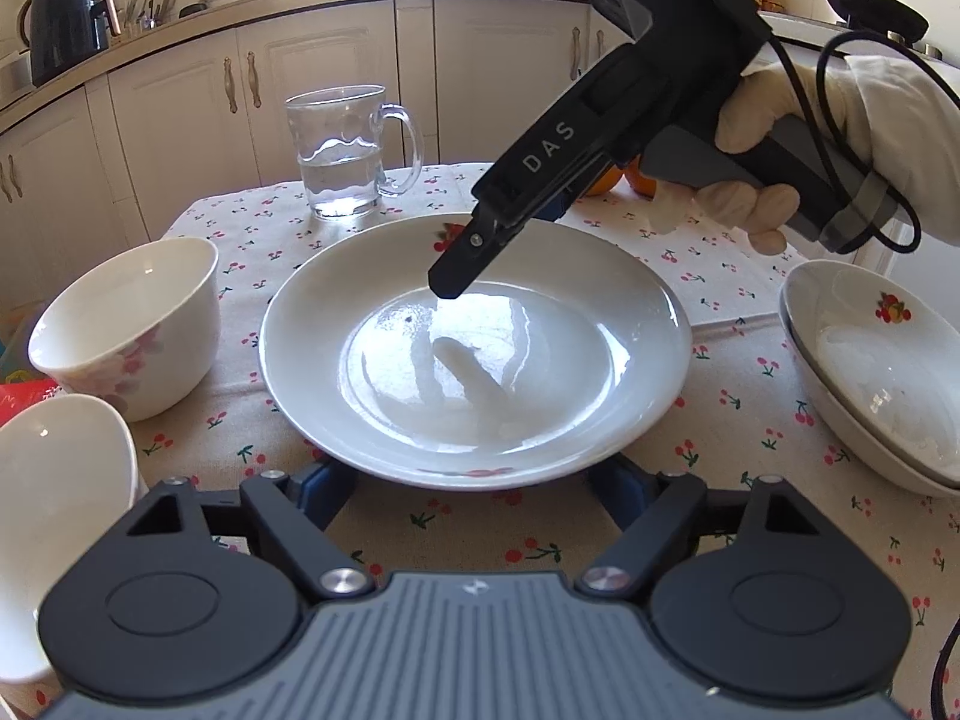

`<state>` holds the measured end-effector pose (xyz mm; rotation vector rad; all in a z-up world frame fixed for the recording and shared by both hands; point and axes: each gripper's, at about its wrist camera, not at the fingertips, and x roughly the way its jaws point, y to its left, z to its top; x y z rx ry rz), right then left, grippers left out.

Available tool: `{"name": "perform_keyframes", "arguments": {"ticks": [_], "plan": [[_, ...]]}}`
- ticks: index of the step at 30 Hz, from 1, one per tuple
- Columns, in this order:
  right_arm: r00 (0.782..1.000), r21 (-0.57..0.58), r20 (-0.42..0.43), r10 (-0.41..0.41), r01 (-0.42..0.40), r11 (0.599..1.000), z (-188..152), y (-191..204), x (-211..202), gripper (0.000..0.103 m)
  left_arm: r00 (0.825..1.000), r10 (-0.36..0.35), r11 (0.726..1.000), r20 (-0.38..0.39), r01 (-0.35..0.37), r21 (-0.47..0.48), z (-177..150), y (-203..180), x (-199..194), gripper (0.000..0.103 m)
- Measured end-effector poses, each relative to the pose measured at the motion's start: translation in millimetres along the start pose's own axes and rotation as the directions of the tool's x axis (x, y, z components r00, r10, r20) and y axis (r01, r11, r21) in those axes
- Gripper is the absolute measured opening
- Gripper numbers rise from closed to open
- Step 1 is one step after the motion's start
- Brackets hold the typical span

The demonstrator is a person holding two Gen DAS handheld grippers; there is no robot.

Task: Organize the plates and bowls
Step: 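Close the right tool on the rim of that white plate, then lift the held plate with the right tool toward the plate stack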

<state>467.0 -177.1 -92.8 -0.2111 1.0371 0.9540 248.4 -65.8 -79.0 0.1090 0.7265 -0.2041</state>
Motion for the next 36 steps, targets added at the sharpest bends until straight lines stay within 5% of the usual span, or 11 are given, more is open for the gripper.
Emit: {"name": "perform_keyframes", "arguments": {"ticks": [36], "plan": [[0.996, 0.120, 0.086, -0.036, 0.025, 0.992, -95.6, 88.2, -103.1, 0.074, 0.990, -0.142, 0.974, -0.024, 0.144, 0.175, -25.8, -26.8, -101.4, 0.083]]}}
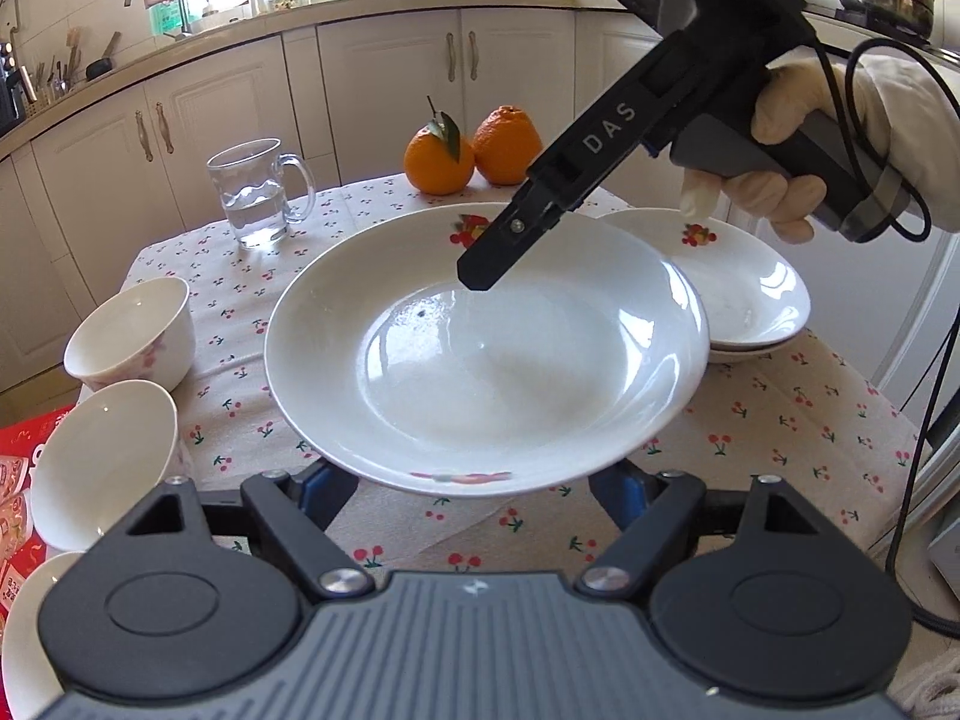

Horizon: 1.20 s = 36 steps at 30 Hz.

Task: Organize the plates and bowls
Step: 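Lift the held plate with the right tool toward the plate stack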

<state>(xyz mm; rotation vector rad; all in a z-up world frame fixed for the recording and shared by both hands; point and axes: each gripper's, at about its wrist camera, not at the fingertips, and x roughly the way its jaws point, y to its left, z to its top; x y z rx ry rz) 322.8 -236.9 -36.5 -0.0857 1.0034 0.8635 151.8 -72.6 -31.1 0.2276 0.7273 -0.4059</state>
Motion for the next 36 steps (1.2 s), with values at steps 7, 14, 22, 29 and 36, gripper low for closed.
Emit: {"name": "perform_keyframes", "arguments": {"ticks": [7, 14, 22, 29, 36], "plan": [[0.999, 0.038, 0.028, -0.026, 0.025, 0.999, -25.4, 3.1, -23.1, 0.074, 0.999, -0.042, 0.998, -0.002, 0.042, 0.043, 1.4, -16.4, -5.0, 0.083], [0.997, 0.078, 0.053, -0.056, 0.052, 0.996, -51.1, -1.3, -42.9, 0.074, 0.997, -0.083, 0.993, -0.005, 0.083, 0.086, 4.6, -32.5, -4.5, 0.083], [0.993, 0.128, 0.071, -0.095, 0.086, 0.988, -75.5, -11.0, -61.9, 0.074, 0.990, -0.139, 0.982, -0.019, 0.140, 0.129, 9.5, -49.5, 3.9, 0.083], [0.987, 0.179, 0.089, -0.135, 0.118, 0.977, -94.6, -24.6, -78.8, 0.074, 0.982, -0.185, 0.968, -0.029, 0.188, 0.167, 19.6, -64.3, 16.4, 0.083], [0.981, 0.227, 0.095, -0.170, 0.145, 0.963, -109.3, -40.5, -91.1, 0.074, 0.975, -0.220, 0.954, -0.042, 0.224, 0.197, 29.2, -75.7, 32.1, 0.083]]}}
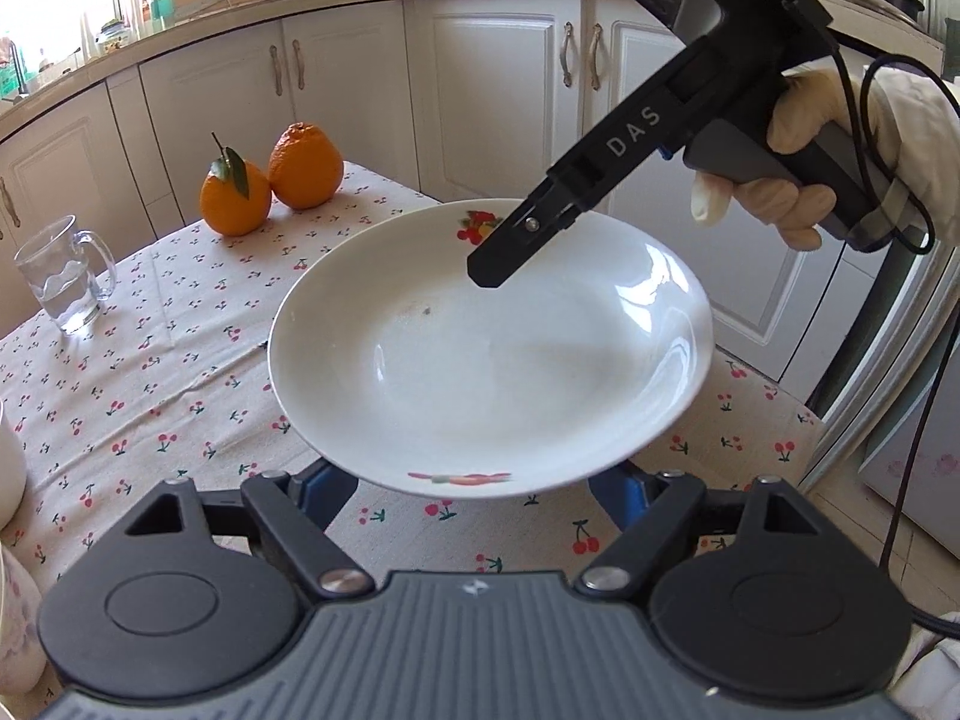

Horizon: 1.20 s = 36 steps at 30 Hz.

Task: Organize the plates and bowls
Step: 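Lift the held plate with the right tool toward the plate stack, then lower the held plate onto the plate stack and open the right tool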

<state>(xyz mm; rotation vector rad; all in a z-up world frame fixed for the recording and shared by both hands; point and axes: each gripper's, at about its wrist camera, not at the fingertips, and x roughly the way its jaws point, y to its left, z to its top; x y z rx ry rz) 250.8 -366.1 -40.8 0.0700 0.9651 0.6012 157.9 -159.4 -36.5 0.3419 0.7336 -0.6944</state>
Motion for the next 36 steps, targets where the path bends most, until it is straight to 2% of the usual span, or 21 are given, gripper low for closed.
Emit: {"name": "perform_keyframes", "arguments": {"ticks": [17, 36], "plan": [[0.999, 0.073, 0.019, -0.030, 0.028, 0.997, -12.1, -37.5, -8.7, 0.074, 0.999, -0.037, 0.998, -0.010, 0.037, 0.050, 17.5, -6.9, 26.9, 0.083], [0.997, 0.104, 0.006, -0.071, 0.070, 0.992, -21.3, -52.4, -16.2, 0.074, 0.998, -0.053, 0.997, -0.021, 0.054, 0.063, 29.8, 3.8, 52.0, 0.083]]}}
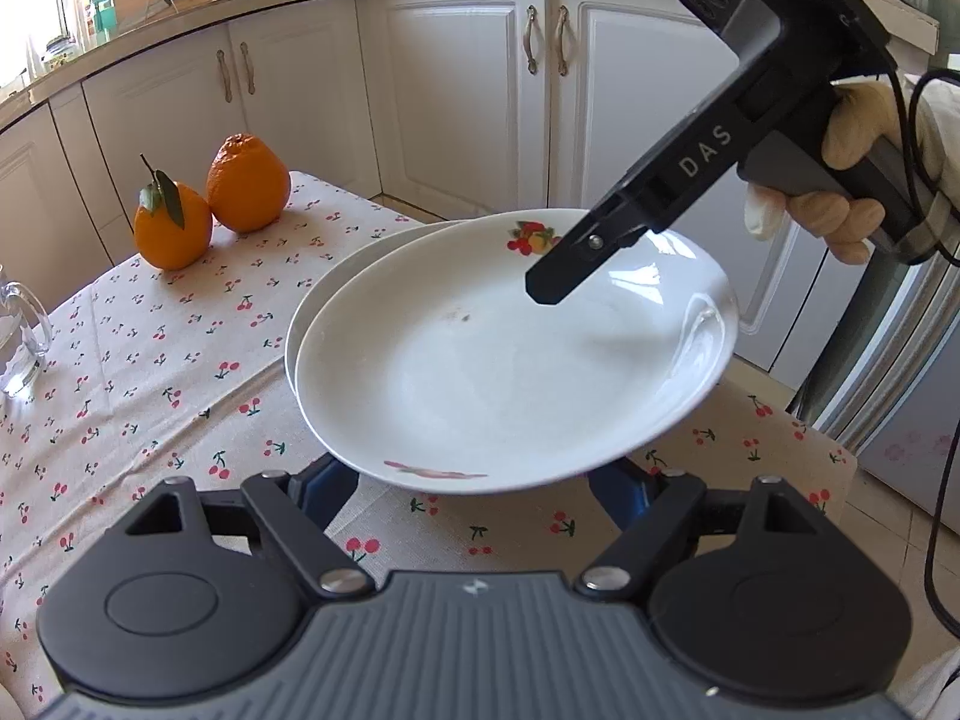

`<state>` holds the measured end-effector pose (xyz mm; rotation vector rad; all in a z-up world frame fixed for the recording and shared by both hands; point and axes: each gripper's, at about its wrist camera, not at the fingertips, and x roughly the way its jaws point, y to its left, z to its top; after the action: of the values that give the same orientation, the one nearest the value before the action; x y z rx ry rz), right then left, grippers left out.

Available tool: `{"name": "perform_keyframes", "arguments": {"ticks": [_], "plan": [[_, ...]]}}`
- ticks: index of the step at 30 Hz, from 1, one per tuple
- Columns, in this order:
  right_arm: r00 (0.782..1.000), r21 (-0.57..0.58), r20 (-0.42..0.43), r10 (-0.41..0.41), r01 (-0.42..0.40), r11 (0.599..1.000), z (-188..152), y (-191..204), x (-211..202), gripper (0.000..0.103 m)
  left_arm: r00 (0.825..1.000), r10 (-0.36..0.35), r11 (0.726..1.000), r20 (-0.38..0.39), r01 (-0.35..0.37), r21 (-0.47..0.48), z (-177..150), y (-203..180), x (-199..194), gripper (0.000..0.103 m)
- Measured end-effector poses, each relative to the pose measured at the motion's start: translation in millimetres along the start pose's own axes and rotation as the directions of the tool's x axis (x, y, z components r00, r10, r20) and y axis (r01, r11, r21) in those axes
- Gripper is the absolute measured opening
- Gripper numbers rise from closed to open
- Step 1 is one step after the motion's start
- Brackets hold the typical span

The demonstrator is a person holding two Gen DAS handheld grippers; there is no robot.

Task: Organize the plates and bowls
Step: 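Lower the held plate onto the plate stack and open the right tool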

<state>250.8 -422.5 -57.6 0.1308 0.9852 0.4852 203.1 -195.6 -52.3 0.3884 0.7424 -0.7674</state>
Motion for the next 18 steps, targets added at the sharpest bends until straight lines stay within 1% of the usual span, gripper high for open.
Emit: {"name": "perform_keyframes", "arguments": {"ticks": [6, 18], "plan": [[1.000, -0.001, -0.003, -0.004, 0.004, 1.000, -3.1, 0.1, -2.3, 0.074, 1.000, -0.009, 1.000, -0.005, 0.009, -0.006, -0.8, 5.8, 3.4, 0.084], [0.999, -0.024, -0.026, -0.038, 0.037, 0.999, -2.3, 7.7, -5.6, 0.074, 1.000, -0.025, 0.999, 0.006, 0.025, -0.020, -2.2, 7.8, 3.8, 0.085]]}}
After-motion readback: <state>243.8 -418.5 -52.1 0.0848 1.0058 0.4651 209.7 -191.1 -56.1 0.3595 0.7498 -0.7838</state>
